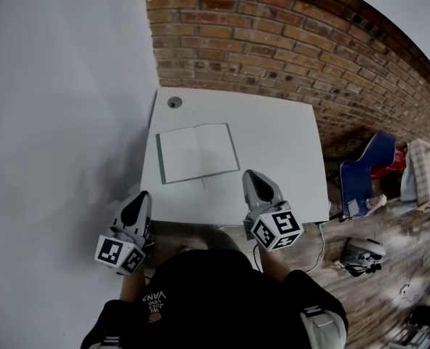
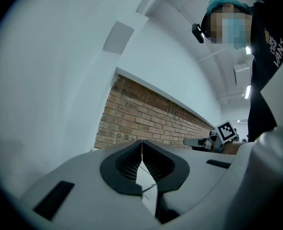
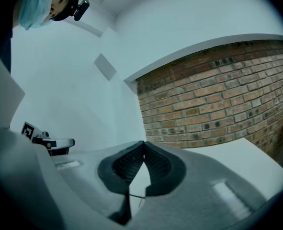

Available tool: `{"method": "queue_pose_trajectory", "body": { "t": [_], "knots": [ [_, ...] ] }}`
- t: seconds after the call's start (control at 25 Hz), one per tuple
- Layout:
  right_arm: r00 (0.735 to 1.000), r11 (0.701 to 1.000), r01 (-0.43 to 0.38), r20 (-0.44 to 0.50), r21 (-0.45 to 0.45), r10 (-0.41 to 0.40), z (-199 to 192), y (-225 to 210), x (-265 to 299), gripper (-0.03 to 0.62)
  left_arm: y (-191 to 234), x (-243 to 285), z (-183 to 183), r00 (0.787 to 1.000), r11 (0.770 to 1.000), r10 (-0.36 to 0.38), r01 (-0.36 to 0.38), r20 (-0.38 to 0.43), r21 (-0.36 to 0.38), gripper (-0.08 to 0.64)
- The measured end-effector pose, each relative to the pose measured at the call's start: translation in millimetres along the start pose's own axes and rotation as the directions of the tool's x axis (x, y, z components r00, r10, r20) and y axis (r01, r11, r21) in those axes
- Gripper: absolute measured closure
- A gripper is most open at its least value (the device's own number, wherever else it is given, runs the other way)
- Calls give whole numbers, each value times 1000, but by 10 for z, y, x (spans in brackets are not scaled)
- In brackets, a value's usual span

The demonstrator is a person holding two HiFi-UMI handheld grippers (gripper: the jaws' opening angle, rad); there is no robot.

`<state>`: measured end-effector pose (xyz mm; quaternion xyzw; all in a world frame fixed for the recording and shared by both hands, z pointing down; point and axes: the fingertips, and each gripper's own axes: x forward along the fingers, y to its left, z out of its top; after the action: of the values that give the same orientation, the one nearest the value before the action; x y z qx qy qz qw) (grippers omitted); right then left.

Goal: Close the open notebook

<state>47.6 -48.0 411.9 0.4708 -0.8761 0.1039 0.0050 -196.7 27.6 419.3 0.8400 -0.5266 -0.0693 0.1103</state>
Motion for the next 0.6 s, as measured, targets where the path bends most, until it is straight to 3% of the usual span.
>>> {"method": "queue_pose_trajectory", "body": {
  "t": [0.6],
  "knots": [
    [989,992,-124,-81,-37,120,34,-362,1027,594,454,630,-131,993,993,115,-115,-5,-20,551]
  ]
}}
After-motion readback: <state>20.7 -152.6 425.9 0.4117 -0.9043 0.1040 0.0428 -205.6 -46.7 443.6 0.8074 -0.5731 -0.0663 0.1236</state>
